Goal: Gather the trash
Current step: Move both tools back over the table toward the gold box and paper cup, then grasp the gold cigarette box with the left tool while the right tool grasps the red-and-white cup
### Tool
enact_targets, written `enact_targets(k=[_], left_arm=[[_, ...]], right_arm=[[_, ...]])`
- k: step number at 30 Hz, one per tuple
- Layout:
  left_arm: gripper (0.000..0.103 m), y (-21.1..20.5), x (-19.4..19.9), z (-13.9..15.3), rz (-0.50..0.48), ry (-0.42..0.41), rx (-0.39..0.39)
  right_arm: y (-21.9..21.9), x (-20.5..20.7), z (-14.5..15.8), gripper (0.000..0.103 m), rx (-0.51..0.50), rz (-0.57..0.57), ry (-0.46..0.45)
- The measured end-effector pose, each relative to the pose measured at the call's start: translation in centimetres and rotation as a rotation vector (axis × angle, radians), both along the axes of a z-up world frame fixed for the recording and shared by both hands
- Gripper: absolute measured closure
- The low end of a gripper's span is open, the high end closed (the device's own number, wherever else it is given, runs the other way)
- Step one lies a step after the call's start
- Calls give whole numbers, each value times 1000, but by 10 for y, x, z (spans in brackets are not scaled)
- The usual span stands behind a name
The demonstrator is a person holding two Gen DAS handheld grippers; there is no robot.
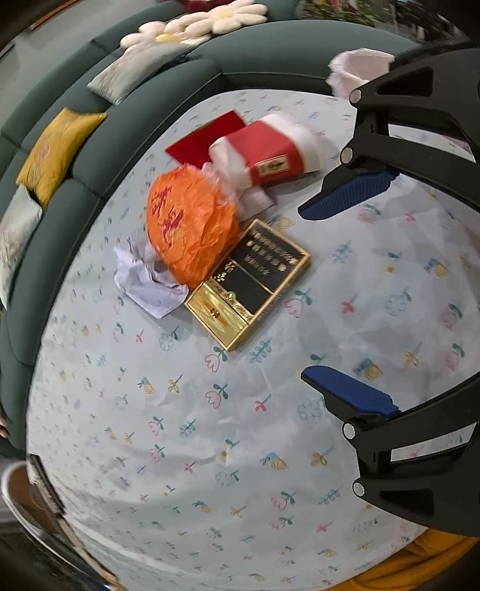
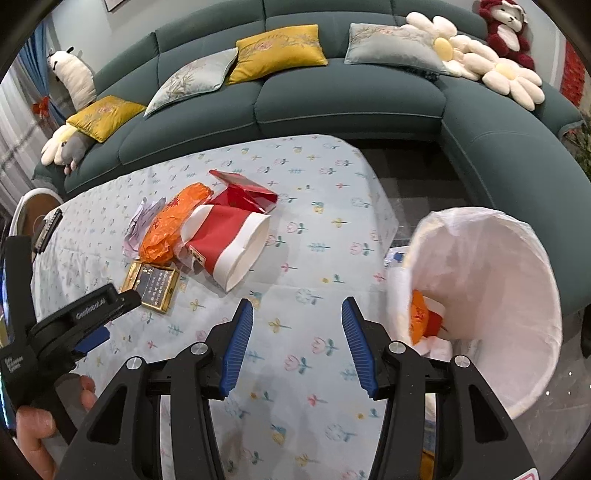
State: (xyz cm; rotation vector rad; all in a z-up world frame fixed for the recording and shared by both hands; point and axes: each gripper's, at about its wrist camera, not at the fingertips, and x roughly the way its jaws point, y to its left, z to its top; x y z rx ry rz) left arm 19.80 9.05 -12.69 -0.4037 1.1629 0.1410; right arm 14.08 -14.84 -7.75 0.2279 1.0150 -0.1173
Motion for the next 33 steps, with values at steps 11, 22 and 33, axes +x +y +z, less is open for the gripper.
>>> enact_targets(k=[11,22,33], left_arm=[[26,-3,50,-32,109,132,-9],[27,-22,86,-42,98,189,101],[40,-19,53,-42,-18,137,200]], right_arm=[[13,43,-18,54,15,31,23],[22,68,-27,54,17,52,36],[38,74,-38,54,31,74,56]])
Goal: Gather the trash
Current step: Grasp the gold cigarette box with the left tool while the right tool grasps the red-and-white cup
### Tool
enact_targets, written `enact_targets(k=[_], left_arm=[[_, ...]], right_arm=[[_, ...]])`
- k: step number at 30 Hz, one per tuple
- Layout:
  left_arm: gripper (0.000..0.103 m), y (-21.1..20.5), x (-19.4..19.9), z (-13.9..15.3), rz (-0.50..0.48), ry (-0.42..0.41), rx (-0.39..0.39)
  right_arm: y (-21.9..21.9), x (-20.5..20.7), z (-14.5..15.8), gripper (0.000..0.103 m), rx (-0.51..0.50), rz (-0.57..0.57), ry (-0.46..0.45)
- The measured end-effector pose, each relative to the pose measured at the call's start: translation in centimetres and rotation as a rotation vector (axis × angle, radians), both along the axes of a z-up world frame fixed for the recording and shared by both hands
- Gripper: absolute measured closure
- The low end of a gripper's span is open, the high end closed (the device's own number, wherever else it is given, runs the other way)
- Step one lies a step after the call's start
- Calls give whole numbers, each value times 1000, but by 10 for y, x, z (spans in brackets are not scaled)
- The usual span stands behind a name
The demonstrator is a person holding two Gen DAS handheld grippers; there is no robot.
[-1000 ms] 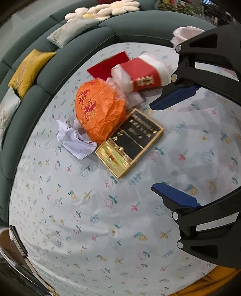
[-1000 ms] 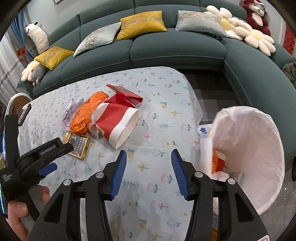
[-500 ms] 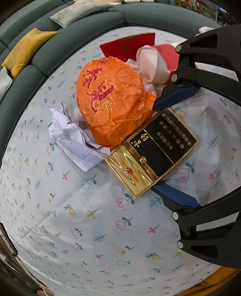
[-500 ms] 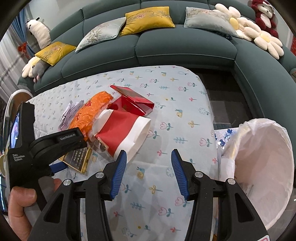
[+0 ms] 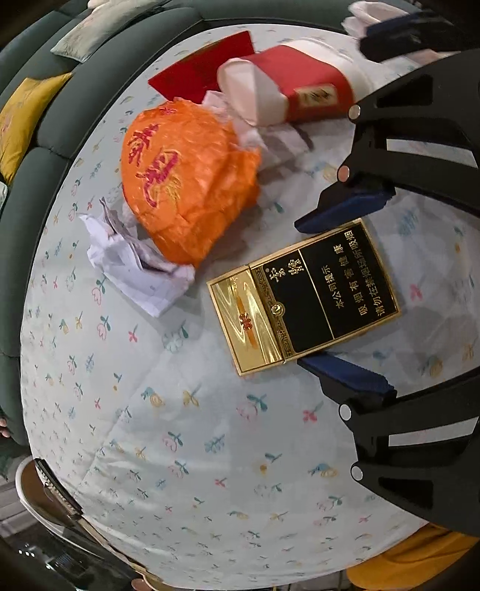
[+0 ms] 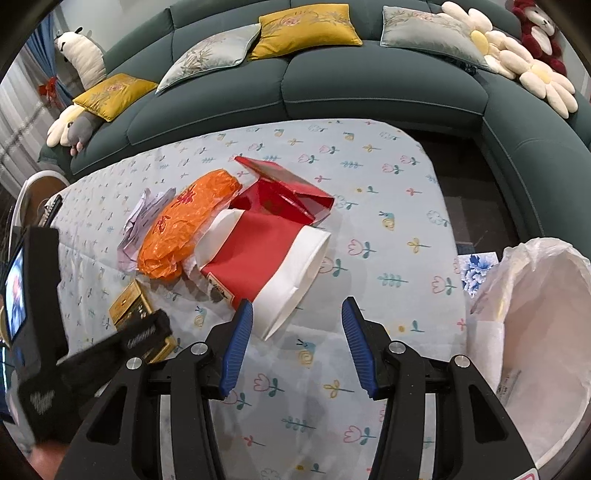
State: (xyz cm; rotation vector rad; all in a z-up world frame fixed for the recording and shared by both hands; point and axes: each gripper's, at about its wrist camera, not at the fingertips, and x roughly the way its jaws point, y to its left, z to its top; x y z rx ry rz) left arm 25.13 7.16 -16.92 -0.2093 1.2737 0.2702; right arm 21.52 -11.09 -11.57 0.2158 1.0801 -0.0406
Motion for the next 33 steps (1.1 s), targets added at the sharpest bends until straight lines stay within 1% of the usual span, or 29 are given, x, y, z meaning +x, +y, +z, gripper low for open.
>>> enact_targets(k=[6,12,18,19,21,22,24,25,27,33], left_arm=[[42,18,-20,0,-18,-12,-6],[44,19,-12,3,-46,-22,0],[45,20,-13,3,-66,-27,9],[45,20,-13,3,-70,-29,11],[45,19,-13,4,-80,-32,19],[45,15,-14,5,-82,-33,20],[45,12,-16,5,-88,-33,18],[45,10,-18,6,-89,-34,16],[45,7,-20,8,-97,-39,18],[45,-1,-30,17,-124,-56,11]], right_arm=[[10,4,-6,54,6,11,9],[13,11,-11,54,20,6,13],[13,18,-21,54,65,1,26],[14,19,-22,57,70,4,27],[17,19,-24,68,78,12,27],[18,19,-24,72,80,16,30],[20,18,-24,83,86,20,27],[20,17,-23,85,89,21,22],[21,15,-21,93,96,26,14],[20,5,-12,98,100,36,-6]])
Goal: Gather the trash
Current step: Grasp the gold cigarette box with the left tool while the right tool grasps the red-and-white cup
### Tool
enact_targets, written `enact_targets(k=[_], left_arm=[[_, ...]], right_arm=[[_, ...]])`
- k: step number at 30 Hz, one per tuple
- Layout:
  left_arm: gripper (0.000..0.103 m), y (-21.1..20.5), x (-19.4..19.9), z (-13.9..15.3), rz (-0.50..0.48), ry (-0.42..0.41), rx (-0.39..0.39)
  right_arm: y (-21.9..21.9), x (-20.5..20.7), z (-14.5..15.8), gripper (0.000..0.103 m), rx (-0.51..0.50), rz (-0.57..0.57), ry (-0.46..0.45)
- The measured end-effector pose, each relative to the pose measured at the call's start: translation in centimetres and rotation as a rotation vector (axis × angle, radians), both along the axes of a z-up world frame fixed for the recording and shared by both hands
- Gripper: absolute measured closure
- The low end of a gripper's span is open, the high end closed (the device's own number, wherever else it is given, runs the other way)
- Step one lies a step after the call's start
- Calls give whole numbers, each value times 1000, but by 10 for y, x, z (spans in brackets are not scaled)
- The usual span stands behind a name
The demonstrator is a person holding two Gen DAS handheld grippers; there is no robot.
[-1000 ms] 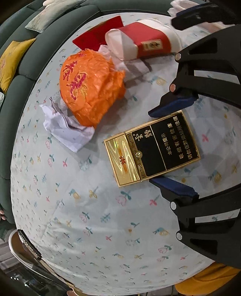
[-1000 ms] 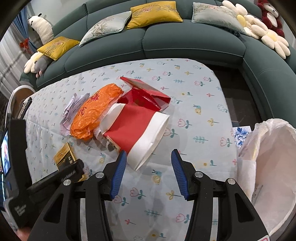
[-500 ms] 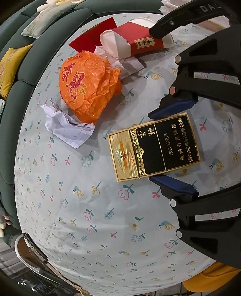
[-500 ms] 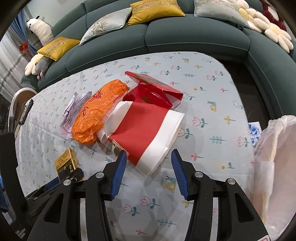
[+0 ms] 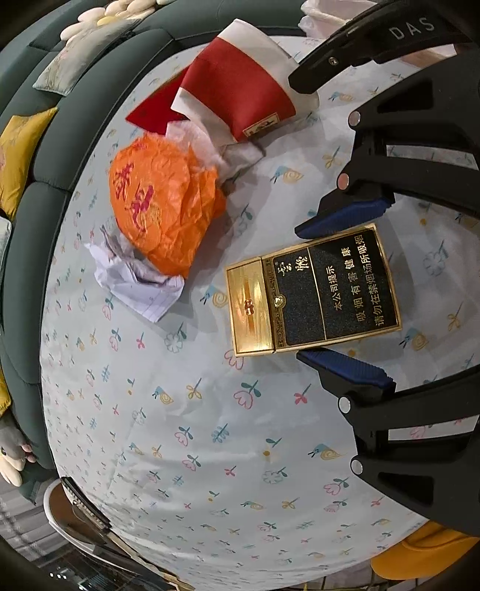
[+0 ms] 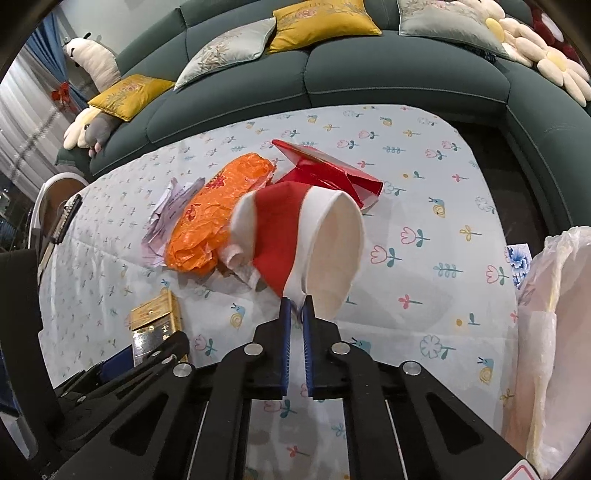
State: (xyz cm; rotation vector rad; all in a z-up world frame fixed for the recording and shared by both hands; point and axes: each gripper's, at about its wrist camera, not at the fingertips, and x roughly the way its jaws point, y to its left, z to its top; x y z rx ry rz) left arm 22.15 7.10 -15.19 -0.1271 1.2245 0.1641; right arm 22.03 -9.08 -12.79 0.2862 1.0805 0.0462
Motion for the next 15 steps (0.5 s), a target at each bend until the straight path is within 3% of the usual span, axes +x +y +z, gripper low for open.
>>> enact_targets(k=[9,10,12,15], left_arm=[[47,-17,-16,23,-50,-36,-9],[52,-19,-18,25,-56,-40,-10],[83,-27,-21,30,-84,-39,-29],[81,-35,-25,32,-92,-18,-67]], right_arm=[[-17,-20,25,99,2,-34,-46],[-21,-23,29,99,3,-40,-54],[-26,-29,37,99,3,-50,-69],[-36,-39,47,99,0,-66,-89]])
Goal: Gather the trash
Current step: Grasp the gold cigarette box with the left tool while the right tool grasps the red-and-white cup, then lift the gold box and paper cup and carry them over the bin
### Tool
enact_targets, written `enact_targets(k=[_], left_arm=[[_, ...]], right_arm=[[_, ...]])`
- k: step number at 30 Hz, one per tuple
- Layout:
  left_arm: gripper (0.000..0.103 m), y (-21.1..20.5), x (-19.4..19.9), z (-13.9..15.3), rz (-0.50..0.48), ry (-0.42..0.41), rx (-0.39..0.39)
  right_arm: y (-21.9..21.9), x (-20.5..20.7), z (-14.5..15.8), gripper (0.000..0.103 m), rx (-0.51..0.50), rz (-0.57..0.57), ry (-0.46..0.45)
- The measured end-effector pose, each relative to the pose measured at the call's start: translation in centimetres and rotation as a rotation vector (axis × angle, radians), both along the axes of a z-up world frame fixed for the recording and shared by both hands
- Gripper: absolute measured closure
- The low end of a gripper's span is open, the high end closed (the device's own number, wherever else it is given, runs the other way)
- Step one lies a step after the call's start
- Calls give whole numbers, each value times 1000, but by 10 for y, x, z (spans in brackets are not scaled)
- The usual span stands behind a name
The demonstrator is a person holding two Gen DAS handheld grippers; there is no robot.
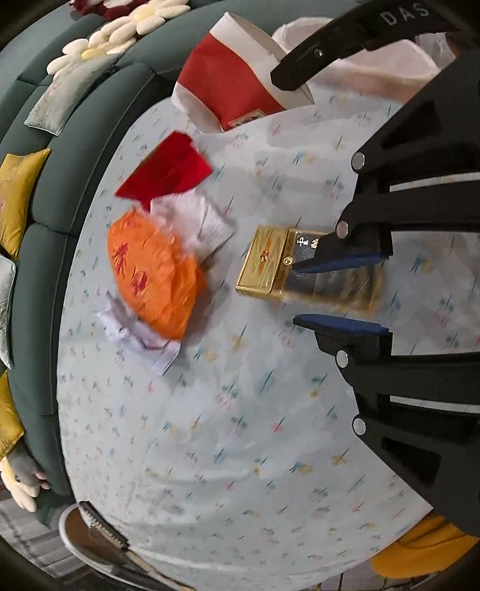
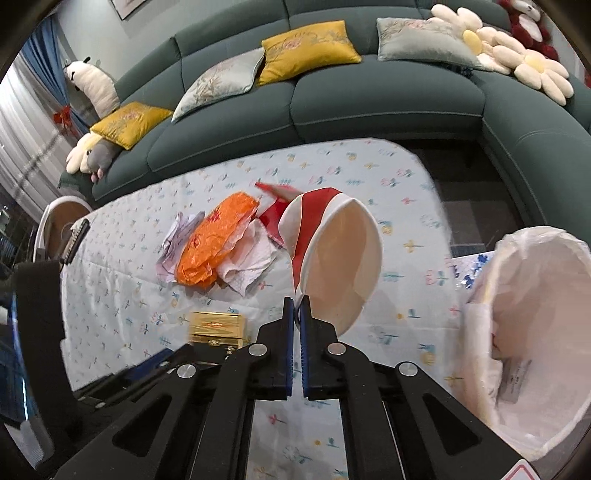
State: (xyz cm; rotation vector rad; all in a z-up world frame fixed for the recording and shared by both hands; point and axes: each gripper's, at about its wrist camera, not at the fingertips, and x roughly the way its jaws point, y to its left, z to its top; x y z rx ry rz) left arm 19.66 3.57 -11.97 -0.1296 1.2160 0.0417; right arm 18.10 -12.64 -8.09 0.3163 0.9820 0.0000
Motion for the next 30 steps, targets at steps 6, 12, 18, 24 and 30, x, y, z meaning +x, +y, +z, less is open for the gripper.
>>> enact_targets(k=[6,12,18,24,30], left_arm=[[78,0,-12,-2,27,22,-58],[31,-3,-12,-11,2,17,-20],[28,-9,-2,-32,-47,57,-18],[40,-19,4,-44,-87,58,-5],[46,-24,10,-41,-107,56,-15]], right_arm=[[-22,-19,12,99,-6,-36,-21],[-35,-26,7,99,7,-64,-12],[-35,-23,-1,99,13,-64,4],[-32,-18,-9,99,16,-58,20],[-28,-19,-12,99,22,-55,28]])
